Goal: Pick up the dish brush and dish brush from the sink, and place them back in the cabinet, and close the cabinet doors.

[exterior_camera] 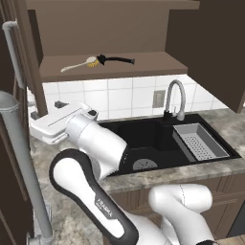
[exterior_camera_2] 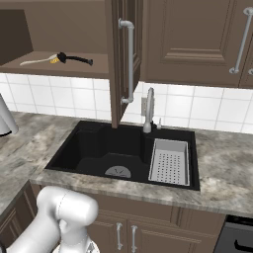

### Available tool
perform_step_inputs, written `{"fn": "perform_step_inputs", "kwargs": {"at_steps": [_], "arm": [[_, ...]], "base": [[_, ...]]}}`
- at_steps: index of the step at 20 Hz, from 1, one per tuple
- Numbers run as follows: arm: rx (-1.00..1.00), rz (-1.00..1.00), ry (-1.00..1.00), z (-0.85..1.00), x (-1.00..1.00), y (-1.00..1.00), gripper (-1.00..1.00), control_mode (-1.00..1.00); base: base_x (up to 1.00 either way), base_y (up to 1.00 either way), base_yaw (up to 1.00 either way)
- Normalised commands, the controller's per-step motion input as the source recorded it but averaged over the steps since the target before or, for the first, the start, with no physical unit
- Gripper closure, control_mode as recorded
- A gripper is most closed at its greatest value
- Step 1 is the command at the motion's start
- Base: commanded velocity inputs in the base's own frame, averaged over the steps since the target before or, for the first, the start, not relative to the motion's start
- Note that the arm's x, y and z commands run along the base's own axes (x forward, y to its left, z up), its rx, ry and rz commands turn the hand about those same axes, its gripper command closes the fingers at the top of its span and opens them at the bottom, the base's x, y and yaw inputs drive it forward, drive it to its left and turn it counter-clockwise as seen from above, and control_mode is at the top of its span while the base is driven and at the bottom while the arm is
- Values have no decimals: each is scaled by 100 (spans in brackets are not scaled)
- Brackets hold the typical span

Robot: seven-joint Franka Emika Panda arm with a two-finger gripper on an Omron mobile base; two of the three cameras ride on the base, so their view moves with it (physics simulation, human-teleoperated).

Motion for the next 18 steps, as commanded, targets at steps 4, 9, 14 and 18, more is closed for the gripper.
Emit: {"fn": "perform_step_inputs", "kwargs": {"at_steps": [4, 9, 14, 18], "arm": [[0, -15, 1, 0, 12, -23, -100, -100], [0, -14, 3, 2, 14, -23, -100, -100], [1, -13, 2, 1, 12, -25, -100, -100], [1, -14, 1, 2, 8, -26, -100, -100]], "base": [[0, 0, 0], [0, 0, 0], [0, 0, 0], [0, 0, 0]]}}
